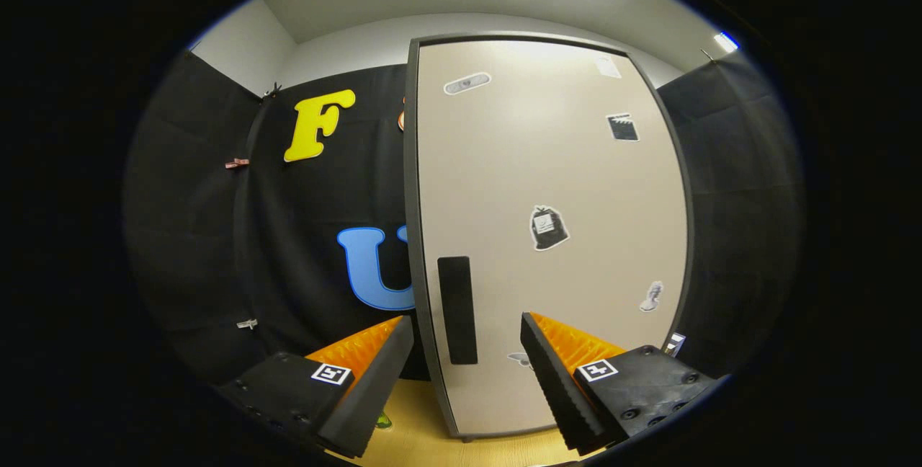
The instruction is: Open the shoe cabinet door, grab the shoes and put them into the shoe cabinet, then close the shoe cabinet door.
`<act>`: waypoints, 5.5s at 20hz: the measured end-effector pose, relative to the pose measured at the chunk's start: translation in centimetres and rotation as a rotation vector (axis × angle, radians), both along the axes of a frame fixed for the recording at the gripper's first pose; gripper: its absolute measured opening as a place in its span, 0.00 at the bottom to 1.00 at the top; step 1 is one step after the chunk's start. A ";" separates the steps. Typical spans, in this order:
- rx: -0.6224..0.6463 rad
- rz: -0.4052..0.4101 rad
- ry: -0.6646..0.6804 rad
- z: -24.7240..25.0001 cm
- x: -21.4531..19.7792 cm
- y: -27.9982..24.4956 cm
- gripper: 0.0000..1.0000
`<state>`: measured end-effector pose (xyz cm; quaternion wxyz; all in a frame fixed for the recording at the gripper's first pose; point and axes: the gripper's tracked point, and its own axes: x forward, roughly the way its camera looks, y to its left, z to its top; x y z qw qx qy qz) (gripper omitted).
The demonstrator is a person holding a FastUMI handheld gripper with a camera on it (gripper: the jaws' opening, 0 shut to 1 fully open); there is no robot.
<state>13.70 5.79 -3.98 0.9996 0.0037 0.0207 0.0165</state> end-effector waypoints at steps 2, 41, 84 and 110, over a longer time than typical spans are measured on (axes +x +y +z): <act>0.002 0.000 0.007 -0.7 2.0 0.3 0.97; 0.049 0.095 0.085 -1.4 -5.6 -3.7 0.33; 0.029 -0.045 0.017 3.8 -17.1 -30.1 0.27; 0.029 0.146 0.160 -8.9 -22.5 -14.2 0.27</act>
